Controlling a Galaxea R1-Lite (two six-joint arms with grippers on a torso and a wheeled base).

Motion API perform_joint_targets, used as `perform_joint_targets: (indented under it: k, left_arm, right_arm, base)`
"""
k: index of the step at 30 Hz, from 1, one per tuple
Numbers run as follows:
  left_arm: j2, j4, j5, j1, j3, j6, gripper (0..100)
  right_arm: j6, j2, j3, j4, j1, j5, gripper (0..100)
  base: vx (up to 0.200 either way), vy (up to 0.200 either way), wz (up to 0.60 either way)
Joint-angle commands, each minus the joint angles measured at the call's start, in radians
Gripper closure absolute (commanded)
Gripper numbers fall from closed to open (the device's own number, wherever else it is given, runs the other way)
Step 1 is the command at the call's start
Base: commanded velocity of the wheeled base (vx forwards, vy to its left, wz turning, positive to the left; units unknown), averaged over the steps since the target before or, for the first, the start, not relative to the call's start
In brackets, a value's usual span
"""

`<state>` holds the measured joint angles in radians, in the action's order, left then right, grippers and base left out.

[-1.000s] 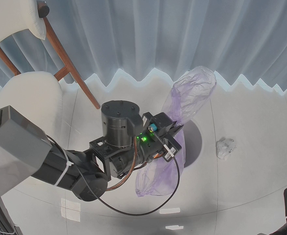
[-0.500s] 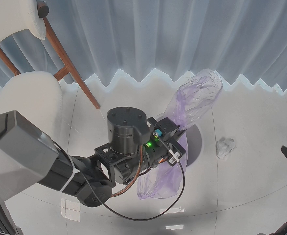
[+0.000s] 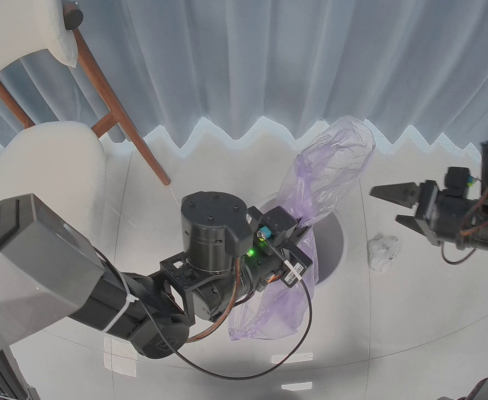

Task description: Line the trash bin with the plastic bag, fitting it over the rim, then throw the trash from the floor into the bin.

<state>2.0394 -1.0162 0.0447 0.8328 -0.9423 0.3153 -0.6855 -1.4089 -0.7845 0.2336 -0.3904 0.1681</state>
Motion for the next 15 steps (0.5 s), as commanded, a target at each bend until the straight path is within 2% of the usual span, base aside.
perform_joint_targets:
  k: [1, 11, 12, 15]
  left_arm:
    - [0.004, -0.021, 0.011, -0.009, 0.031, -0.007, 100]
    - [0.009, -0.03, 0.014, -0.011, 0.033, -0.01, 100]
    - [0.009, -0.03, 0.014, -0.011, 0.033, -0.01, 100]
    - [0.01, -0.03, 0.017, -0.011, 0.033, -0.01, 100]
  right_arm:
    - [-0.131, -0.36, -0.233, 0.024, -0.079, 0.011, 0]
    - [-0.127, -0.438, -0.335, 0.027, -0.068, 0.005, 0]
    - [-0.129, -0.447, -0.348, 0.038, -0.053, -0.002, 100]
    - [-0.132, -0.449, -0.351, 0.081, -0.042, -0.016, 100]
  base:
    - [0.0, 0.0, 0.0]
    - [0.0, 0.0, 0.0]
    - [0.0, 0.0, 0.0]
    - [0.0, 0.0, 0.0]
